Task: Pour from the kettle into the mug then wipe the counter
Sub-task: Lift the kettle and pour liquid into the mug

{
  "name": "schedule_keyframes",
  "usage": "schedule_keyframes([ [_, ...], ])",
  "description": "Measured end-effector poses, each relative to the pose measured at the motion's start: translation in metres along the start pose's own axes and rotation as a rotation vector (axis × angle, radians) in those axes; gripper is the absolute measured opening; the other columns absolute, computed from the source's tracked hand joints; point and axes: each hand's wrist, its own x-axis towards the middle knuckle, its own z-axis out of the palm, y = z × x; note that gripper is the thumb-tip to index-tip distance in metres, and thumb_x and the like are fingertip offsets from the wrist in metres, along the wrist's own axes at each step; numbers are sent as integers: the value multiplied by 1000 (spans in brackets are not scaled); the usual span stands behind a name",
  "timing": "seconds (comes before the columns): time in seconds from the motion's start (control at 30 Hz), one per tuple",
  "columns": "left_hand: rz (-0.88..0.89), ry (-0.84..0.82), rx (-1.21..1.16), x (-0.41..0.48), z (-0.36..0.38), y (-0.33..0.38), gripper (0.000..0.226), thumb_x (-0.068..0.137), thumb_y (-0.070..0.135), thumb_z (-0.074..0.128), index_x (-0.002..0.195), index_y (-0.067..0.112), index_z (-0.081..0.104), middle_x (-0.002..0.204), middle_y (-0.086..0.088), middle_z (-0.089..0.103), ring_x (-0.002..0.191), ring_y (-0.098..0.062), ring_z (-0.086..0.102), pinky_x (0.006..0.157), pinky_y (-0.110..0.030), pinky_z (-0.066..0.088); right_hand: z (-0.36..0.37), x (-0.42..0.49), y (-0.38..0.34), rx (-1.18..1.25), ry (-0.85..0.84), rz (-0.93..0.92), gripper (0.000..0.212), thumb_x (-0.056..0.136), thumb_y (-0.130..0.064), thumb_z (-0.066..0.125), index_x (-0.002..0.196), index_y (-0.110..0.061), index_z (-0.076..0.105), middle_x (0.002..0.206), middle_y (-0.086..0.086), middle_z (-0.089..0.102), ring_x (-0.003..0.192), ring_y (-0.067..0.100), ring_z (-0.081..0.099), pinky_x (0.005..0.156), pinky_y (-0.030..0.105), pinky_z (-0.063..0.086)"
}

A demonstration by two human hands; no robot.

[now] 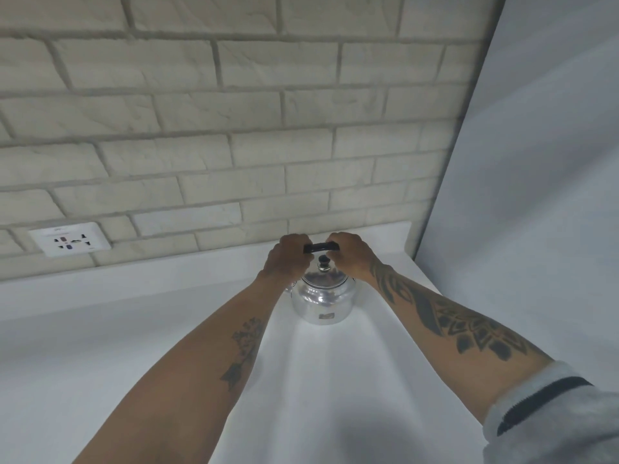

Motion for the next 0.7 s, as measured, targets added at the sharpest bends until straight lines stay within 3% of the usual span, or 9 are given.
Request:
schedule_keyframes([
  [0.13, -10, -24, -30, -2, -6, -5, 12, 79, 12, 61, 89, 17, 67, 84, -5, 66, 75, -27, 63, 66, -35, 49, -5, -1, -8, 47, 13, -24, 6, 83, -11, 57, 84, -14, 62, 86, 0, 58, 78, 21, 57, 62, 29, 41],
  [0.3, -1, -36, -20, -15, -23, -9, 13, 80, 15, 65, 91, 17, 71, 85, -2, 66, 76, -25, 64, 68, -37, 53, -7, -13, -21, 100, 1, -64, 6, 81, -13, 63, 87, -12, 65, 88, 2, 60, 84, 23, 59, 72, 32, 45],
  [0.47, 60, -38, -38, -39, -56, -10, 6, 79, 19, 71, 81, 24, 71, 71, 2, 66, 75, -23, 69, 70, -35, 56, -15, -34, -42, 206, 27, -135, 10, 79, -13, 68, 89, -12, 69, 89, 7, 65, 85, 23, 61, 77, 34, 47],
  [0.63, 74, -15, -73, -68, -86, -13, 15, 79, 22, 76, 94, 19, 77, 75, 2, 72, 79, -18, 70, 71, -22, 51, -23, -59, -65, 267, 29, -234, 15, 80, -10, 72, 94, -12, 72, 92, 11, 69, 83, 19, 61, 73, 25, 42],
  [0.7, 79, -8, -107, -82, -96, -15, 21, 78, 22, 78, 99, 18, 77, 75, 3, 72, 79, -16, 68, 68, -16, 46, -26, -69, -73, 326, 11, -270, 19, 80, -9, 73, 97, -16, 74, 94, 9, 71, 87, 18, 63, 78, 24, 45],
])
